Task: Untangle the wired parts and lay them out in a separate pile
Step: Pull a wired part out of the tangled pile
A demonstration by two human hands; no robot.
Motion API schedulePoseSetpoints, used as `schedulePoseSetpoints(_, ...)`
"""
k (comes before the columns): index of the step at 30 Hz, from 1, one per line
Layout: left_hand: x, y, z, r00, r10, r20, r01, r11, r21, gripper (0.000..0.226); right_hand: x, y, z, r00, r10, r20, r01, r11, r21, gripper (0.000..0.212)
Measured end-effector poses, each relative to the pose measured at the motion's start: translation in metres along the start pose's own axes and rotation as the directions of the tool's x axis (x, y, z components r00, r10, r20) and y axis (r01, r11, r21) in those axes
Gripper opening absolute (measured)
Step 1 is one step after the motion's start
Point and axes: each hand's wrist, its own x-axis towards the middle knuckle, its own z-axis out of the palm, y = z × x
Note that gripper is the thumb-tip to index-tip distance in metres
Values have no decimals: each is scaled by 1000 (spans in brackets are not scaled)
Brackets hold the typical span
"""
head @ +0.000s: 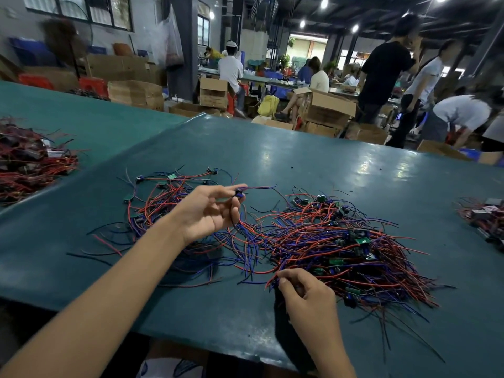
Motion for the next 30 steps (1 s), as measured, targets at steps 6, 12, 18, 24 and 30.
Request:
schedulePoseSetpoints(6,2,-23,-9,986,-67,152,97,975,-201,22,-3,-23,-3,996,-52,-75,76,928,366,20)
schedulePoseSetpoints(12,4,-51,-10,957,-130,261,169,976,-135,33,26,-55,5,997,49,51,-70,794,603,23)
schedulePoseSetpoints(18,5,-75,-23,872,-220,437,285,955,-88,35,40,-61,18,999,27,18,-32,741,670,17)
schedulePoseSetpoints(24,5,-79,-25,894,-223,388,299,943,-148,34,63,-79,-5,997,69,-29,-30,729,684,17)
schedulePoseSetpoints(30,4,-75,-22,979,-115,167,158,949,-274,35,154,-102,-57,952,305,13,-197,582,789,10)
